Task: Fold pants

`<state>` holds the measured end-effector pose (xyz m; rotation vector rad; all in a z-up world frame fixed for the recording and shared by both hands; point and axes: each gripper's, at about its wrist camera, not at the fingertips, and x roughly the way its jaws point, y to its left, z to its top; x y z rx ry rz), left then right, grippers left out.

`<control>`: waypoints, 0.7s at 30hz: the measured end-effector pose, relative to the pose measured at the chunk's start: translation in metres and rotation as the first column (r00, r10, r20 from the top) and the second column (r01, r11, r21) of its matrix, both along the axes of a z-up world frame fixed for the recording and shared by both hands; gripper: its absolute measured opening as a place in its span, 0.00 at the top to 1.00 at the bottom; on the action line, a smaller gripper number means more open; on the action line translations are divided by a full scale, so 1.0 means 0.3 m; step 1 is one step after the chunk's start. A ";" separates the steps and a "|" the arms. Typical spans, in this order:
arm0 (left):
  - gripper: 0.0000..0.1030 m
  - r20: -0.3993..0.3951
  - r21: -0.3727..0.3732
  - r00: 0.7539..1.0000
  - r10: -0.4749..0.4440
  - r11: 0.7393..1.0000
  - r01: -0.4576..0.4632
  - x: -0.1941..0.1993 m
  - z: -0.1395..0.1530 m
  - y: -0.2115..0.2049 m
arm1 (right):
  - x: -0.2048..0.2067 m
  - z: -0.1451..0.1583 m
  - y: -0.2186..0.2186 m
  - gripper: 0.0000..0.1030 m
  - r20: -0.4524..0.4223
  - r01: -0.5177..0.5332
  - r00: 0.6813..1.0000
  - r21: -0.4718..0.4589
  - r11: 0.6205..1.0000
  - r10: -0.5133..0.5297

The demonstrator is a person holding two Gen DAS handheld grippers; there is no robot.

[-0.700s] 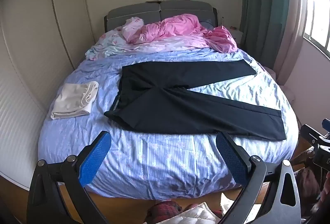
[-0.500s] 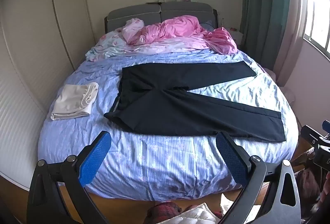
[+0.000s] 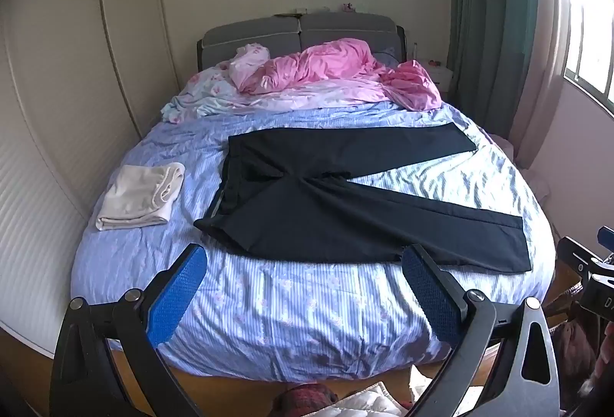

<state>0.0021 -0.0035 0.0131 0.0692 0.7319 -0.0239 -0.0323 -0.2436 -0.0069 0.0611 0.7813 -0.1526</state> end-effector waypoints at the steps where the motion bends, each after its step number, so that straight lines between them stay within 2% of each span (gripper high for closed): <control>1: 0.00 0.001 0.001 1.000 0.000 1.000 0.000 -0.001 0.000 -0.001 | 0.000 0.002 -0.004 0.00 0.001 -0.001 1.000 0.000 1.000 0.001; 21: 0.00 0.032 0.009 0.999 0.001 1.000 -0.001 0.001 0.026 -0.014 | -0.003 0.012 -0.014 0.00 0.011 -0.001 1.000 -0.002 1.000 0.001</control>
